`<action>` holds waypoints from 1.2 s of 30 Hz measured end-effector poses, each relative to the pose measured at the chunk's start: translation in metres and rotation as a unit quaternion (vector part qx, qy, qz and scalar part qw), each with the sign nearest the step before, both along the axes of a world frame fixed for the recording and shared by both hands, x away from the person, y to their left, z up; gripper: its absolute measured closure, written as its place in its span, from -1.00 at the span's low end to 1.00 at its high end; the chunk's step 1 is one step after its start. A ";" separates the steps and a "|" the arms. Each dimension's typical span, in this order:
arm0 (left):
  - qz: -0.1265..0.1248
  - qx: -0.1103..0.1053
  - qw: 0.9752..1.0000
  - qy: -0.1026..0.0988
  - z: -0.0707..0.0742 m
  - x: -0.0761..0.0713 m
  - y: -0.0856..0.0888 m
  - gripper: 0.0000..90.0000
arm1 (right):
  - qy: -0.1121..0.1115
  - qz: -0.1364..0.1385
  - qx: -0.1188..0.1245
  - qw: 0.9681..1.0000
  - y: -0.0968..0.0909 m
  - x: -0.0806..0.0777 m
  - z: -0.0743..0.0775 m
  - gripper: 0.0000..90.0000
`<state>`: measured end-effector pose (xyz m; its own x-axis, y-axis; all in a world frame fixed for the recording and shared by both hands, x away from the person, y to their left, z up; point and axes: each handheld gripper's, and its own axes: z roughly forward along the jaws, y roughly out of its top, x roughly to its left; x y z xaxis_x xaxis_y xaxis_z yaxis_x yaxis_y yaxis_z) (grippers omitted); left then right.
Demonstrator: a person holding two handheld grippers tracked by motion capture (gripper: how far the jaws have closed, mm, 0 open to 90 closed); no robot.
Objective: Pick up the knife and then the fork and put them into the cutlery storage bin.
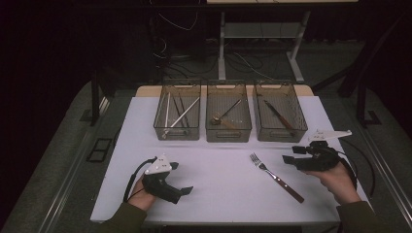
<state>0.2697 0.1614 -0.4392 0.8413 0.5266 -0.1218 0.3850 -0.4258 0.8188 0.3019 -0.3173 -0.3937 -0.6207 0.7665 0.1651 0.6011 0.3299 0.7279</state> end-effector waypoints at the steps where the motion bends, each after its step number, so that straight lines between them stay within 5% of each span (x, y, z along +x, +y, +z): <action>1: 0.000 0.001 1.000 -0.001 0.000 0.000 0.000 -1.00 | 0.000 0.002 -0.004 1.000 0.001 -0.002 0.000 -0.12; 10: 0.000 -0.001 1.000 -0.002 0.001 -0.001 0.000 -1.00 | 0.033 0.014 -0.053 0.998 0.010 -0.015 -0.004 -0.02; 21: -0.002 0.000 1.000 -0.002 0.001 -0.001 0.000 -1.00 | 0.094 0.050 -0.093 0.990 0.023 -0.014 -0.014 0.15; 36: -0.003 0.001 1.000 -0.001 0.000 -0.001 0.000 -1.00 | 0.151 0.091 -0.184 0.967 0.051 -0.009 -0.025 0.26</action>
